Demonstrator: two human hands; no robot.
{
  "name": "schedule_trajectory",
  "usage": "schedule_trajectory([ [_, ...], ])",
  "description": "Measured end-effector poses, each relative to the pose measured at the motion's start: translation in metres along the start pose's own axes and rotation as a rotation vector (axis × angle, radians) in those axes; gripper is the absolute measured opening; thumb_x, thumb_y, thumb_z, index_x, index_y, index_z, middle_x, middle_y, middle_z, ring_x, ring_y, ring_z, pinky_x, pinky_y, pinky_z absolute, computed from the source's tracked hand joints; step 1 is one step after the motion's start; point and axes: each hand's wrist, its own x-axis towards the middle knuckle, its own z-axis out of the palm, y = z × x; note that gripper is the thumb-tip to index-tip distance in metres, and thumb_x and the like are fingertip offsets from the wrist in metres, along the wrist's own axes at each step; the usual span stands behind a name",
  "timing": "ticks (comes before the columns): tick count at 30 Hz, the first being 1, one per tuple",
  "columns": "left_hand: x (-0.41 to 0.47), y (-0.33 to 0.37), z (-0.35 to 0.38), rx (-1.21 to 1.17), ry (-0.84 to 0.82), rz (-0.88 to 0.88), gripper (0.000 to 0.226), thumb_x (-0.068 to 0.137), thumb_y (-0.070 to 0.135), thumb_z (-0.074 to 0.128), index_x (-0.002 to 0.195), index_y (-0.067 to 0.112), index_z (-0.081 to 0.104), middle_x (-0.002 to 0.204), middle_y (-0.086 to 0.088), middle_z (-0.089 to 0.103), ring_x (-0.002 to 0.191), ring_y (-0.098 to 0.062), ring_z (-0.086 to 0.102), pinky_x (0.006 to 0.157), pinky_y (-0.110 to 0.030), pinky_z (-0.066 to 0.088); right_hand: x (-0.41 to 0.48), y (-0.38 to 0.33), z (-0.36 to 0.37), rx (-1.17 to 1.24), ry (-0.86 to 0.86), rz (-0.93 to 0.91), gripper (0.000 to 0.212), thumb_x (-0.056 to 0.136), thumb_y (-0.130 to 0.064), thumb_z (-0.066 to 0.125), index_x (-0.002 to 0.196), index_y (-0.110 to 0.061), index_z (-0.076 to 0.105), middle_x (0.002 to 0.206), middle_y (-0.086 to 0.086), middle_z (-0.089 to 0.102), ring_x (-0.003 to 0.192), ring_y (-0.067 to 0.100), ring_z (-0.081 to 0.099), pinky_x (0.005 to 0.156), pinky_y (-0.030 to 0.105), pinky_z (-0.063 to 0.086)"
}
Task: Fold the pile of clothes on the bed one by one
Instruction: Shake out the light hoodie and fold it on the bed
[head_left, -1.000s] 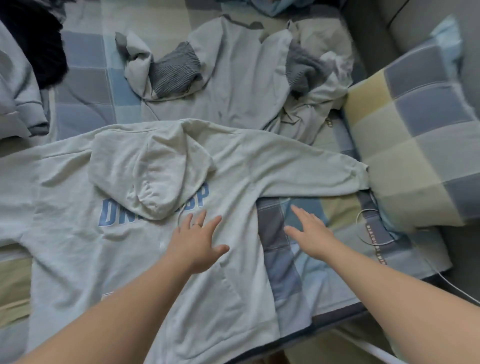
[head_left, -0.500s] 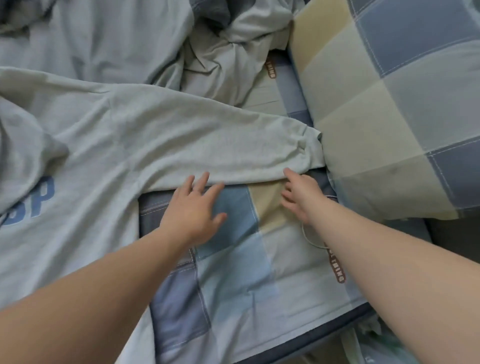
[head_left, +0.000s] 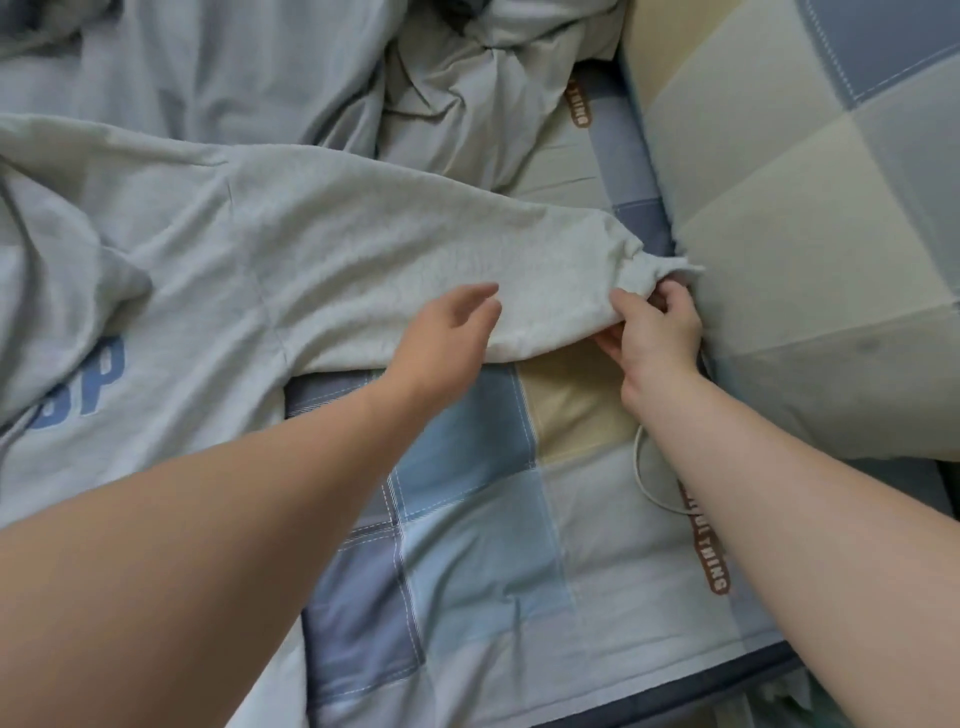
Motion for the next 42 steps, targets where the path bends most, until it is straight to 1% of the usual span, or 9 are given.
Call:
schedule_trajectory([
  [4, -0.003, 0.046, -0.035, -0.488, -0.086, -0.123, 0.049, 0.102, 0.056, 0.043, 0.136, 0.024, 0.060, 0.130, 0.001, 0.066, 0.118, -0.016, 0.063, 0.104, -0.034, 0.046, -0.056, -0.026, 0.030, -0.343, -0.268, -0.408, 0.034, 0.089, -0.009, 0.065, 0.122, -0.020, 0.060, 0.092, -0.001, 0.074, 0.096, 0.021, 0.071, 0.090, 0.036, 0.056],
  [8, -0.021, 0.059, -0.093, -0.769, -0.215, -0.165, 0.080, 0.093, 0.076, 0.036, 0.131, 0.011, 0.065, 0.110, -0.006, 0.071, 0.098, -0.023, 0.070, 0.086, -0.035, 0.057, -0.114, -0.026, 0.078, -0.720, -0.587, -0.643, 0.046, 0.083, -0.033, 0.064, 0.129, -0.030, 0.065, 0.107, -0.005, 0.069, 0.105, 0.019, 0.063, 0.099, 0.046, 0.049],
  [11, -0.041, 0.039, -0.155, -0.887, -0.274, -0.164, 0.085, 0.086, 0.078, 0.043, 0.129, 0.007, 0.060, 0.120, -0.010, 0.066, 0.110, -0.026, 0.065, 0.102, -0.043, 0.050, -0.154, -0.019, 0.117, -0.940, -0.622, -0.778, 0.048, 0.082, -0.043, 0.051, 0.126, -0.034, 0.068, 0.112, -0.007, 0.049, 0.112, 0.018, 0.046, 0.108, 0.044, 0.036],
  [16, -0.068, -0.019, -0.241, -0.872, -0.006, -0.134, 0.033, 0.092, 0.022, 0.069, 0.121, 0.008, 0.064, 0.112, -0.012, 0.071, 0.103, -0.030, 0.069, 0.088, -0.039, 0.057, -0.214, 0.004, 0.185, -0.714, -0.842, -0.604, 0.048, 0.082, -0.016, 0.041, 0.121, -0.026, 0.066, 0.128, -0.008, 0.054, 0.123, 0.013, 0.052, 0.108, 0.030, 0.040],
  [23, -0.126, -0.135, -0.414, -1.024, 0.381, -0.198, 0.026, 0.098, 0.020, 0.064, 0.121, 0.010, 0.069, 0.102, -0.009, 0.076, 0.076, -0.021, 0.075, 0.062, -0.035, 0.061, -0.322, 0.078, 0.325, -0.735, -0.969, -0.373, 0.063, 0.091, -0.021, 0.035, 0.154, -0.023, 0.032, 0.160, -0.008, 0.032, 0.144, 0.003, 0.029, 0.119, 0.020, 0.022],
  [27, -0.169, -0.197, -0.530, -0.959, 0.513, -0.163, 0.027, 0.100, 0.018, 0.062, 0.126, 0.010, 0.065, 0.102, -0.007, 0.073, 0.077, -0.021, 0.071, 0.082, -0.043, 0.060, -0.391, 0.141, 0.430, -0.854, -1.043, -0.377, 0.082, 0.078, -0.029, 0.032, 0.159, -0.019, 0.019, 0.166, -0.006, 0.017, 0.144, -0.004, 0.016, 0.118, 0.015, 0.014],
  [32, -0.216, -0.271, -0.669, -0.864, 0.621, -0.150, 0.018, 0.099, 0.016, 0.063, 0.117, 0.015, 0.064, 0.101, -0.007, 0.073, 0.084, -0.024, 0.071, 0.080, -0.043, 0.060, -0.492, 0.225, 0.560, -1.018, -1.123, -0.531, 0.090, 0.073, -0.041, 0.030, 0.160, -0.031, 0.010, 0.168, -0.005, 0.007, 0.153, 0.012, 0.007, 0.125, 0.044, 0.015],
  [39, -0.285, -0.367, -0.841, -0.760, 0.733, -0.179, 0.015, 0.101, 0.011, 0.056, 0.094, 0.024, 0.058, 0.096, 0.002, 0.070, 0.081, -0.018, 0.068, 0.067, -0.031, 0.058, -0.632, 0.312, 0.693, -1.181, -1.147, -0.689, 0.085, 0.077, -0.044, 0.025, 0.159, -0.041, 0.005, 0.168, -0.012, -0.003, 0.155, 0.019, -0.005, 0.123, 0.054, 0.005],
  [42, -0.309, -0.406, -0.899, -0.711, 0.854, -0.227, 0.016, 0.098, 0.009, 0.057, 0.095, 0.023, 0.063, 0.103, -0.003, 0.073, 0.097, -0.027, 0.070, 0.084, -0.043, 0.060, -0.688, 0.340, 0.733, -1.233, -1.208, -0.681, 0.083, 0.078, -0.040, 0.027, 0.158, -0.042, 0.005, 0.168, -0.013, -0.006, 0.155, 0.021, -0.007, 0.122, 0.055, 0.003],
])
